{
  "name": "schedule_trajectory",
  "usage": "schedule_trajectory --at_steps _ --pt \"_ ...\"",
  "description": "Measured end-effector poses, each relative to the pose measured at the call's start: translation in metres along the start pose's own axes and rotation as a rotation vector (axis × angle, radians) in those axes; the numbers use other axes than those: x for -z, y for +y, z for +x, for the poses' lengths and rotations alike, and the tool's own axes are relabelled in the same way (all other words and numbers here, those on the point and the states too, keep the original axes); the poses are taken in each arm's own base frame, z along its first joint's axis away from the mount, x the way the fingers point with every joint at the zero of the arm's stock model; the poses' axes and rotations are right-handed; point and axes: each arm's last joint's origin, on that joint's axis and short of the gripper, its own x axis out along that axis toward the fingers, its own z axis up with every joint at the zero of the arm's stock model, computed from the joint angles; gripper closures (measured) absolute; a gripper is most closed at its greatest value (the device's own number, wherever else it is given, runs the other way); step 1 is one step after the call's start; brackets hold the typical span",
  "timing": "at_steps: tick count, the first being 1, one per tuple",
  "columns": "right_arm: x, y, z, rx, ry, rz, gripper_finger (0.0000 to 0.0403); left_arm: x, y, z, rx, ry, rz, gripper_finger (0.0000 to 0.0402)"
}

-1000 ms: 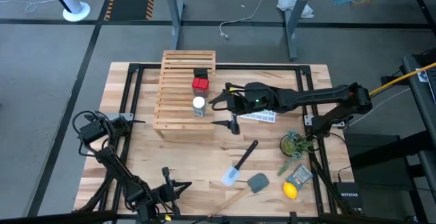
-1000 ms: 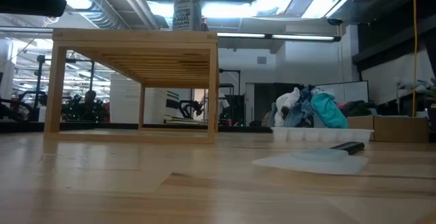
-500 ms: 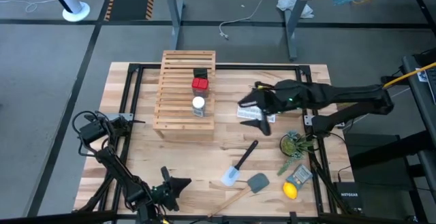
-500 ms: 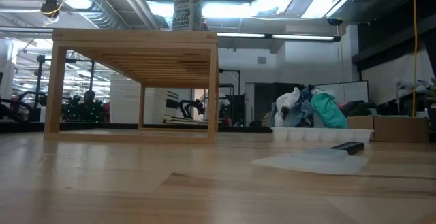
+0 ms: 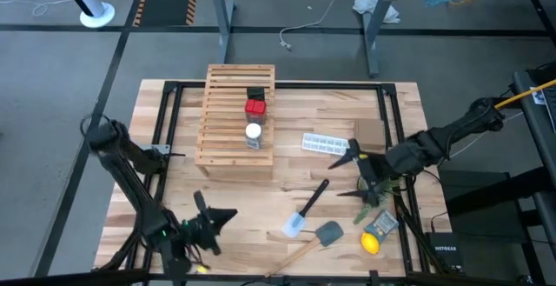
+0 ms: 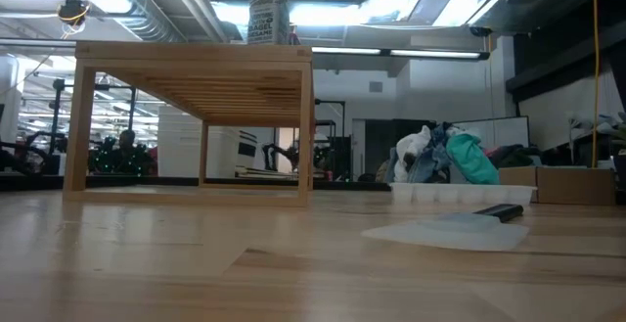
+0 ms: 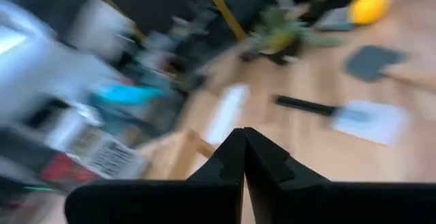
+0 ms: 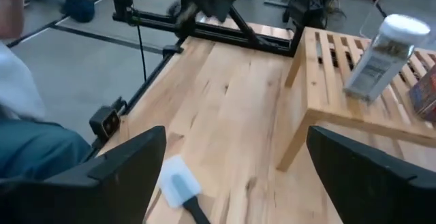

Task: Shelf spices
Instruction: Return to Home Position

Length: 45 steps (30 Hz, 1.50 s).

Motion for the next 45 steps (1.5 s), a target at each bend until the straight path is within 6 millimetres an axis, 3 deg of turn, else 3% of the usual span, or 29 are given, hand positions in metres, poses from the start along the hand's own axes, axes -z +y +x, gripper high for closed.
schedule_trajectory --at_steps 5,10,19,30,39,45 --pt "0.034 0.016 -0.007 -0.035 -0.095 -0.015 0.0040 0.002 0.055 0.000 0.317 0.147 -0.219 0.0402" --pt "0.064 0.023 -0.016 -0.062 -0.181 -0.016 0.0040 0.021 0.079 0.001 0.367 0.175 -0.296 0.0401" --pt "0.106 0.026 -0.026 -0.082 -0.319 -0.003 0.0040 0.085 0.079 -0.002 0.473 0.071 -0.469 0.0402" --pt "0.137 0.026 -0.019 -0.091 -0.444 -0.031 0.0040 0.156 0.079 -0.008 0.794 -0.417 -0.652 0.0402" --pt "0.161 0.025 -0.016 -0.130 -0.516 -0.030 0.0040 0.166 0.086 0.002 0.910 -0.570 -0.579 0.0402" --pt "0.168 0.026 -0.015 -0.163 -0.535 -0.039 0.0040 0.169 0.092 0.017 0.871 -0.573 -0.556 0.0402"
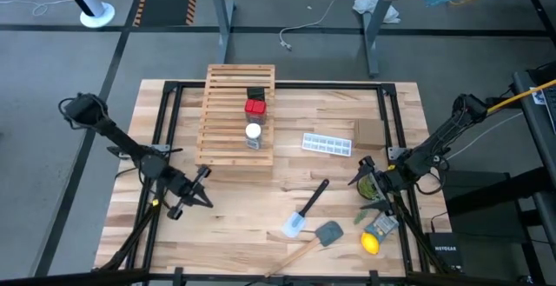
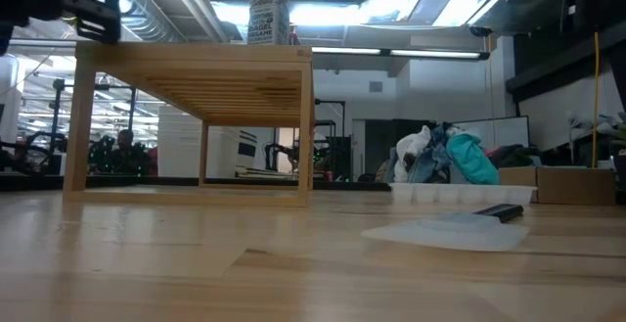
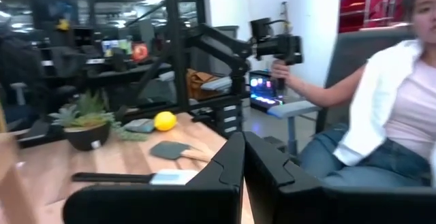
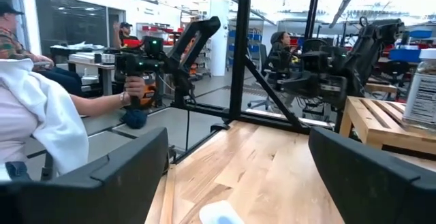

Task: Shelf spices
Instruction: Return to Home Position

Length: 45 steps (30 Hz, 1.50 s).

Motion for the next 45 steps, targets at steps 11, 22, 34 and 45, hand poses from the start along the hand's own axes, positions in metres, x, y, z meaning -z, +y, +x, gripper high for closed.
schedule_trajectory --at_steps 11,22,34,45 --pt "0.002 0.002 0.000 -0.067 0.010 -0.002 0.0040 0.002 0.026 0.000 0.017 -0.003 0.021 0.0402" --pt "0.013 0.004 -0.001 -0.089 0.128 0.125 0.0040 0.003 0.052 -0.004 -0.096 0.007 0.083 0.0402" --pt "0.027 0.006 -0.004 -0.136 0.268 0.126 0.0040 0.006 0.064 -0.009 -0.021 0.029 0.116 0.0402" --pt "0.039 0.004 -0.008 -0.070 0.399 0.106 0.0040 0.012 0.064 -0.009 0.011 0.090 0.182 0.0402"
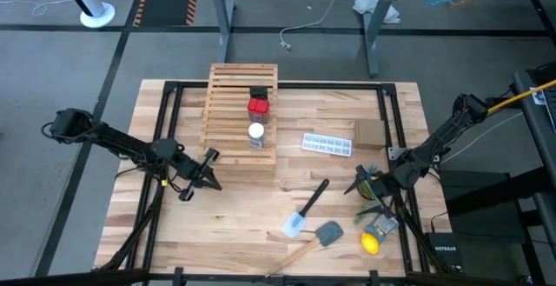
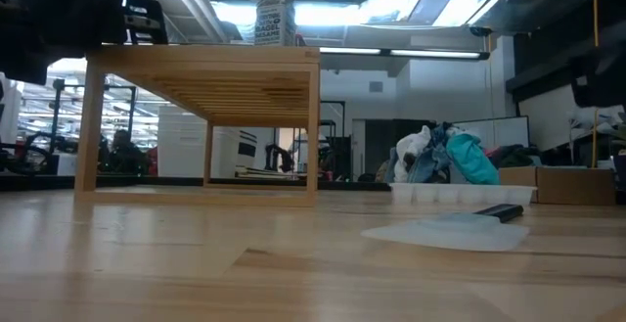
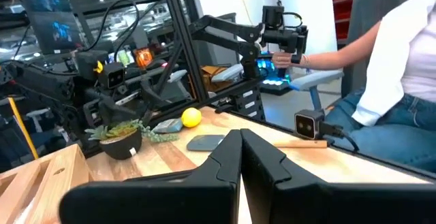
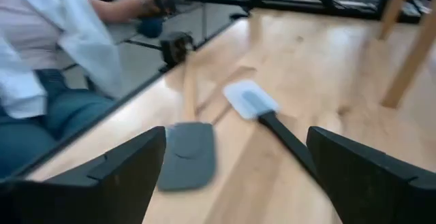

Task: Shelf spices
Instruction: Return to Home Position

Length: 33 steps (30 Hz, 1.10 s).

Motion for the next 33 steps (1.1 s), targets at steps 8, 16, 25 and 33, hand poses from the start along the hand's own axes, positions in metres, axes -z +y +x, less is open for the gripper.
schedule_trajectory --at_steps 8,16,25,33 --pt "0.0071 -0.0039 -0.0005 0.116 0.063 -0.013 0.0040 0.0007 -0.0004 -0.0001 0.005 0.004 0.054 0.0402" --pt "0.0077 -0.0042 -0.0005 0.123 0.068 -0.016 0.0040 0.0023 -0.0011 -0.0005 0.009 0.014 0.167 0.0402" --pt "0.0070 -0.0031 -0.0005 0.090 0.075 -0.010 0.0040 0.0032 -0.0012 -0.0006 0.008 0.021 0.266 0.0402" --pt "0.0067 -0.0031 -0.0005 0.090 0.074 -0.013 0.0040 0.0031 -0.0011 -0.0005 0.007 0.021 0.263 0.0402"
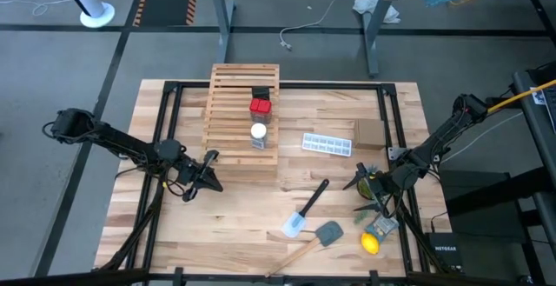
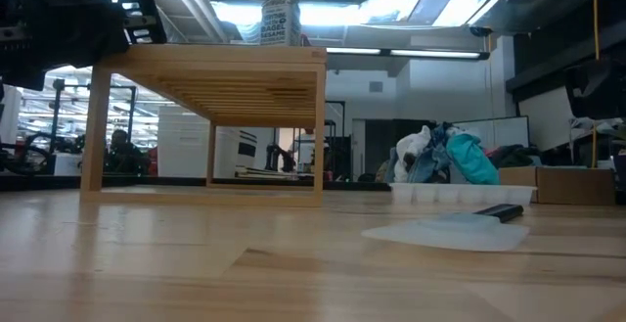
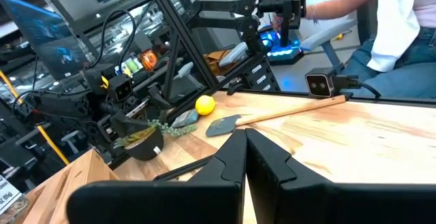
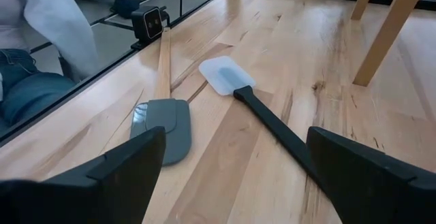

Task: Shelf spices
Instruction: Return to Home Position

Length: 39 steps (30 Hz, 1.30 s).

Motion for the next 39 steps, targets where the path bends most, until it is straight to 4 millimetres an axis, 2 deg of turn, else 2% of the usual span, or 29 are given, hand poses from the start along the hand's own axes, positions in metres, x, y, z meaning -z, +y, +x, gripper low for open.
schedule_trajectory --at_steps 21,27,39 --pt "0.000 0.000 0.000 0.000 0.000 -0.001 0.0040 0.000 -0.001 -0.001 0.012 0.015 0.027 0.0402" --pt "0.000 0.000 0.000 0.000 -0.001 -0.001 0.0040 -0.008 0.002 -0.006 -0.010 -0.023 0.039 0.0402" --pt "0.000 0.000 0.000 0.000 -0.001 -0.001 0.0040 -0.011 -0.007 -0.019 0.051 0.039 0.012 0.0402"
